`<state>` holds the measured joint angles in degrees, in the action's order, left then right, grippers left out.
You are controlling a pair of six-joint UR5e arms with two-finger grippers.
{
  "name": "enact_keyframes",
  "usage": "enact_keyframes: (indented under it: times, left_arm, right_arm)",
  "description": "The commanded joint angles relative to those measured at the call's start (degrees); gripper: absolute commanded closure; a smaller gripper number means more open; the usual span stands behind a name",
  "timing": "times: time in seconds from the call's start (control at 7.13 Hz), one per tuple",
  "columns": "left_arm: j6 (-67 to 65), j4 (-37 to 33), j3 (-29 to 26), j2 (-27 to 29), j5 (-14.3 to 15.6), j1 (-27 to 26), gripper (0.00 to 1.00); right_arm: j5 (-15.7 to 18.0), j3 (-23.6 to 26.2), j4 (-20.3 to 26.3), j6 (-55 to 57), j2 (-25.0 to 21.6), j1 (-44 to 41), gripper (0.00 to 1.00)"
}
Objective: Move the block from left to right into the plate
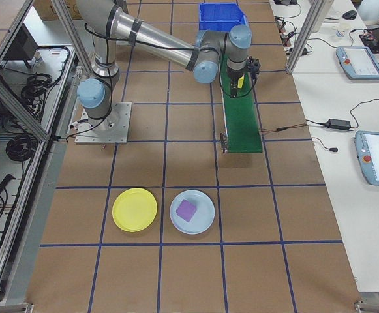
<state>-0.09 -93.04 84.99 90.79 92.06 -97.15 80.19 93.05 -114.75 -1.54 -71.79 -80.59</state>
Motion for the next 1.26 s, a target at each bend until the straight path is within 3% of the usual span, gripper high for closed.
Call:
enact_keyframes:
  times: [0.0, 0.28, 0.56, 0.98, 1.12]
  left_arm:
    - [0.0, -0.03, 0.09, 0.0, -0.04, -0.06, 0.0]
    - [0.0, -0.03, 0.09, 0.0, -0.04, -0.06, 0.0]
    - [-0.09, 0.05, 0.17, 0.0, -0.04, -0.15, 0.0]
    - [-0.09, -0.47, 0.17, 0.0, 0.66, -0.15, 0.0]
    - [-0.09, -0.47, 0.17, 0.0, 0.49, -0.15, 0.0]
  right_arm:
    - [-4.41, -2.6, -0.91, 6.7, 2.87, -1.23, 0.0]
    - [-4.61, -3.84, -1.0, 7.25, 4.82, -1.23, 0.0]
    - [-7.49, -4.28, -1.61, 8.57, 6.39, -1.5, 0.0]
    - [-7.42, -4.64, -3.02, 8.4, 9.11, -1.67, 0.0]
    - [-7.24, -4.46, -5.72, 7.79, 10.61, -1.67, 0.08]
